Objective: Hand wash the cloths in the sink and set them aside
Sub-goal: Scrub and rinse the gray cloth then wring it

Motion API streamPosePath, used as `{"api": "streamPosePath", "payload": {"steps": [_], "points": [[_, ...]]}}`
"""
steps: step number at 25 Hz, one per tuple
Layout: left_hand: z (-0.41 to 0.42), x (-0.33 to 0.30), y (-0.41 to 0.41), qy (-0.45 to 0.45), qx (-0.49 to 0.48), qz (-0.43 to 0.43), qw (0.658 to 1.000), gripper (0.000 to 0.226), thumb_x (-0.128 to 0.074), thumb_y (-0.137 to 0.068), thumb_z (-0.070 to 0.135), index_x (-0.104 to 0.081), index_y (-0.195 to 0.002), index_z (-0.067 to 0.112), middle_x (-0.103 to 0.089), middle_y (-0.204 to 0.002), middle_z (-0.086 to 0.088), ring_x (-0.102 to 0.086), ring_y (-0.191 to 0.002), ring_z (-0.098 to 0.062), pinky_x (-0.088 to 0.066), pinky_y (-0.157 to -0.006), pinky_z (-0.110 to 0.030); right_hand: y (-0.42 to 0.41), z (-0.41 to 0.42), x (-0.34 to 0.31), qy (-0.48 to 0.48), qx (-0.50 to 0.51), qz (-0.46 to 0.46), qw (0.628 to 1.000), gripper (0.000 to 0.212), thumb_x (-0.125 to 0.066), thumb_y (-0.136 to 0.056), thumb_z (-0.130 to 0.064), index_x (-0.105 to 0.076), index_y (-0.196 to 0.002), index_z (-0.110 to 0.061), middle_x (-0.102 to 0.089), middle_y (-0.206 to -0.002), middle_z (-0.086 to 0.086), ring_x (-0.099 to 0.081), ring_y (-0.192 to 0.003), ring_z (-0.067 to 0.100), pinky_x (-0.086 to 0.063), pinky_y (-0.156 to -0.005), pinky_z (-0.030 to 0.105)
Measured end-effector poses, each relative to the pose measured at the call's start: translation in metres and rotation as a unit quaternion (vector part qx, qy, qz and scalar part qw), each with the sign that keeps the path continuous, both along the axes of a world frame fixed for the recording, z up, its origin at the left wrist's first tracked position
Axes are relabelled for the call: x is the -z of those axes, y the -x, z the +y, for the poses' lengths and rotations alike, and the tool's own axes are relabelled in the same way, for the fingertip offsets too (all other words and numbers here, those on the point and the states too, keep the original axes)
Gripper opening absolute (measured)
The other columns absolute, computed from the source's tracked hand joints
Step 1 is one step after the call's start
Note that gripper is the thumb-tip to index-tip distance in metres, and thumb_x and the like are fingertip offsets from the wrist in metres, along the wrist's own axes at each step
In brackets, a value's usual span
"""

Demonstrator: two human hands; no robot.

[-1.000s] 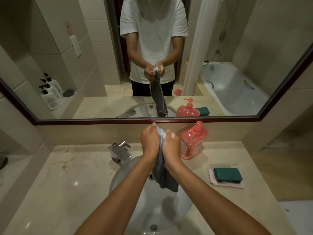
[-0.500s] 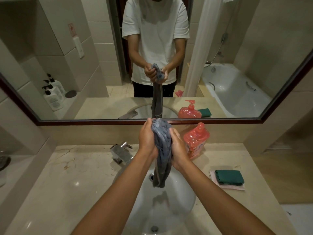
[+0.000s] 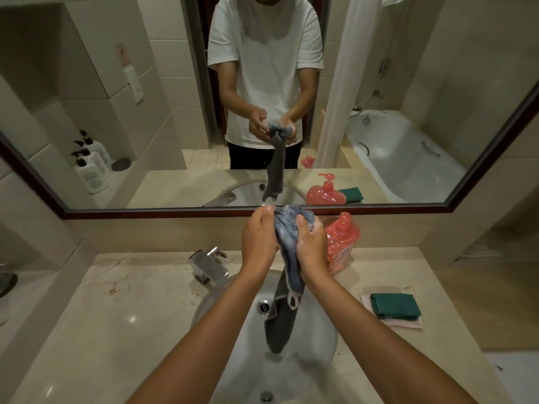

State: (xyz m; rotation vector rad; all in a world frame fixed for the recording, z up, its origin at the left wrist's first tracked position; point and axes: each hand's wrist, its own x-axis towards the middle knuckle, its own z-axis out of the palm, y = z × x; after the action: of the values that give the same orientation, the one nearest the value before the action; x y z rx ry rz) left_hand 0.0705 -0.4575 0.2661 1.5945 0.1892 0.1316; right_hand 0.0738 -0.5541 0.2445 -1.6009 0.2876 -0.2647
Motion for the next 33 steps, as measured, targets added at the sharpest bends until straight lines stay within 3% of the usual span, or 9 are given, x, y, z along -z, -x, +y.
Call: {"api": "streamPosePath", "payload": {"steps": [2, 5, 10, 13, 18, 24, 27, 30, 33], "points": [[-0.008, -0.004, 0.000, 0.075, 0.048, 0.070, 0.994, 0.046, -0.035, -0.104, 0.051, -0.070, -0.106, 0.021, -0.076, -0.101, -0.003, -0.073, -0.095, -0.019, -0.057, -0.092, -0.051, 0.007, 0.002, 0.000, 0.014, 0.008, -0.022, 1.000, 0.025, -0.050, -0.105, -0.033, -0.064, -0.116, -0.017, -0.073, -0.107, 0.001, -0.070, -0.100, 0.014, -0.056, -0.086, 0.025], [-0.014, 0.000, -0.008, 0.092, 0.042, 0.116, 0.988, 0.056, -0.041, -0.099, 0.061, -0.069, -0.110, 0.014, -0.075, -0.106, -0.010, -0.072, -0.100, -0.025, -0.053, -0.099, -0.049, 0.017, 0.008, 0.001, -0.007, -0.015, -0.015, 1.000, 0.029, -0.045, -0.106, -0.040, -0.068, -0.096, -0.025, -0.075, -0.086, -0.005, -0.072, -0.082, 0.003, -0.052, -0.067, 0.012], [-0.011, 0.010, -0.012, 0.176, -0.052, 0.112, 0.977, 0.034, -0.073, -0.088, 0.043, -0.069, -0.080, 0.010, -0.076, -0.078, -0.011, -0.076, -0.077, -0.027, -0.061, -0.078, -0.041, 0.016, 0.006, -0.006, -0.035, -0.038, -0.027, 0.998, 0.037, -0.047, -0.106, -0.035, -0.072, -0.082, -0.021, -0.077, -0.079, -0.001, -0.075, -0.076, 0.014, -0.058, -0.066, 0.024], [-0.016, 0.011, -0.014, 0.197, -0.077, 0.113, 0.971, 0.027, -0.073, -0.089, 0.032, -0.070, -0.079, 0.007, -0.075, -0.076, -0.013, -0.075, -0.077, -0.032, -0.062, -0.074, -0.042, 0.010, 0.008, -0.006, 0.003, 0.031, -0.018, 0.999, 0.034, -0.053, -0.102, -0.034, -0.069, -0.079, -0.016, -0.074, -0.076, 0.005, -0.073, -0.074, 0.022, -0.060, -0.071, 0.041], [-0.018, 0.007, -0.012, 0.237, -0.076, 0.089, 0.965, 0.026, -0.066, -0.094, 0.026, -0.070, -0.083, 0.003, -0.072, -0.074, -0.014, -0.072, -0.070, -0.030, -0.059, -0.067, -0.038, 0.000, 0.012, -0.017, -0.062, 0.020, 0.013, 0.998, 0.014, -0.052, -0.104, -0.023, -0.061, -0.094, -0.020, -0.071, -0.094, 0.010, -0.071, -0.082, 0.018, -0.060, -0.071, 0.030], [-0.006, -0.007, -0.018, 0.183, -0.124, 0.090, 0.971, 0.029, -0.062, -0.097, 0.028, -0.060, -0.076, 0.008, -0.065, -0.067, -0.010, -0.066, -0.065, -0.026, -0.055, -0.065, -0.036, 0.022, 0.031, -0.008, 0.057, -0.010, 0.006, 0.998, 0.035, -0.034, -0.108, -0.033, -0.058, -0.083, -0.028, -0.068, -0.082, -0.005, -0.066, -0.075, 0.002, -0.051, -0.069, 0.018], [-0.013, -0.004, -0.008, 0.148, -0.050, 0.077, 0.985, 0.031, -0.061, -0.097, 0.029, -0.065, -0.073, 0.009, -0.068, -0.061, -0.004, -0.068, -0.058, -0.020, -0.053, -0.054, -0.027, -0.002, 0.019, -0.022, -0.014, 0.013, 0.085, 0.996, 0.040, -0.043, -0.105, -0.030, -0.062, -0.072, -0.018, -0.067, -0.071, -0.001, -0.065, -0.068, 0.016, -0.052, -0.070, 0.033], [-0.018, -0.005, -0.002, 0.116, -0.040, 0.061, 0.991, 0.032, -0.059, -0.096, 0.030, -0.065, -0.070, 0.013, -0.068, -0.060, 0.000, -0.069, -0.058, -0.016, -0.053, -0.053, -0.027, -0.011, 0.014, -0.030, -0.126, 0.003, 0.134, 0.983, 0.036, -0.053, -0.100, -0.023, -0.064, -0.067, -0.015, -0.063, -0.057, -0.002, -0.062, -0.059, 0.018, -0.049, -0.062, 0.031], [-0.014, -0.008, -0.007, 0.039, -0.091, 0.022, 0.995, 0.042, -0.058, -0.097, 0.033, -0.053, -0.058, 0.021, -0.057, -0.050, 0.008, -0.056, -0.050, -0.011, -0.046, -0.054, -0.030, 0.005, 0.027, -0.023, -0.113, 0.018, 0.121, 0.986, 0.037, -0.049, -0.103, -0.026, -0.069, -0.075, -0.010, -0.065, -0.058, -0.005, -0.064, -0.059, 0.016, -0.048, -0.053, 0.028]]}}
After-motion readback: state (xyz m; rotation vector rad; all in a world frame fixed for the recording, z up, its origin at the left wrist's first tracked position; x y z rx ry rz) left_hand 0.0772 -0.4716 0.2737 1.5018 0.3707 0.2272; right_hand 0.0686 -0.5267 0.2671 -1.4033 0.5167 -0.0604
